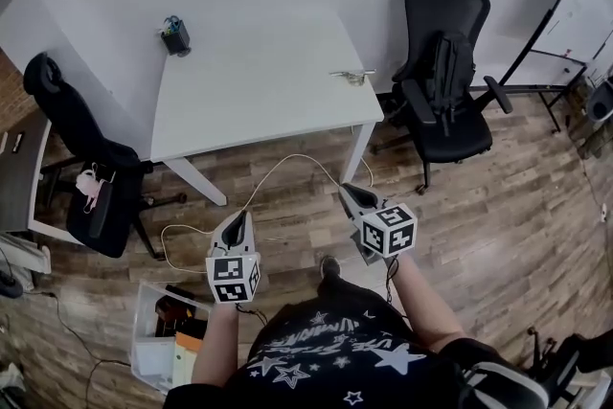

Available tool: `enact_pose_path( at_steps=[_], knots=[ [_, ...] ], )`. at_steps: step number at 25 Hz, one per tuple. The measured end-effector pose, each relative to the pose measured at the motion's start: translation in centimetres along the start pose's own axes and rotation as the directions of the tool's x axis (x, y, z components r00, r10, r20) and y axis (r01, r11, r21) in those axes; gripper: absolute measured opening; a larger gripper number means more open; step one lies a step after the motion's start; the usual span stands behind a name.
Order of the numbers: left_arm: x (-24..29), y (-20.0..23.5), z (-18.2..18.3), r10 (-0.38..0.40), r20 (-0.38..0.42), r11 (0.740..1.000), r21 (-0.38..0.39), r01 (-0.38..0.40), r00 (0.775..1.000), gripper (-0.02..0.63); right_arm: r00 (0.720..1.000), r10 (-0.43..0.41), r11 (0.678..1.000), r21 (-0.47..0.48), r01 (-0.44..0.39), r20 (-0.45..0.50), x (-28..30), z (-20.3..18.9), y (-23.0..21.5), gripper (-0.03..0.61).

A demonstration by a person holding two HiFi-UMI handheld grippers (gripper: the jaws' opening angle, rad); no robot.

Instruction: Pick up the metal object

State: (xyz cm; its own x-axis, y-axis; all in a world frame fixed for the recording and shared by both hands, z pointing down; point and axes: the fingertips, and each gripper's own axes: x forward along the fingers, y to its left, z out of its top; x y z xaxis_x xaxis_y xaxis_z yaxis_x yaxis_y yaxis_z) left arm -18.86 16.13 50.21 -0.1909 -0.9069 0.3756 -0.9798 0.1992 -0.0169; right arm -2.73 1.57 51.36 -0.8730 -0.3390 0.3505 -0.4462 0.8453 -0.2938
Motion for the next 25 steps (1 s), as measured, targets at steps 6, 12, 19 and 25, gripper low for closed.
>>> enact_pose_path(
  at_steps=[6, 12, 19, 25],
  knots=[
    [6.6, -1.9, 3.0, -0.011, 0.000, 1.000, 0.023, 0.011, 1.000, 0.020, 1.000, -0.014, 1.000, 0.004, 0.014, 0.008, 1.5, 3.0, -6.5, 0.049],
    [12.8, -4.3, 6.0, -0.019, 0.007, 0.998, 0.060, 0.019, 1.000, 0.020, 1.000, -0.018, 1.000, 0.011, 0.018, -0.006, 2.5, 4.5, -12.4, 0.049],
    [16.6, -6.0, 8.3, -0.045, -0.006, 0.994, 0.103, 0.046, 0.999, 0.020, 0.999, -0.042, 0.998, 0.042, 0.043, -0.010, 2.5, 5.3, -16.6, 0.049],
    [20.8, -7.9, 9.5, -0.121, -0.013, 0.981, 0.148, 0.122, 0.993, 0.020, 0.995, -0.102, 0.992, 0.077, 0.102, -0.005, 2.9, 5.7, -20.0, 0.049]
  ],
)
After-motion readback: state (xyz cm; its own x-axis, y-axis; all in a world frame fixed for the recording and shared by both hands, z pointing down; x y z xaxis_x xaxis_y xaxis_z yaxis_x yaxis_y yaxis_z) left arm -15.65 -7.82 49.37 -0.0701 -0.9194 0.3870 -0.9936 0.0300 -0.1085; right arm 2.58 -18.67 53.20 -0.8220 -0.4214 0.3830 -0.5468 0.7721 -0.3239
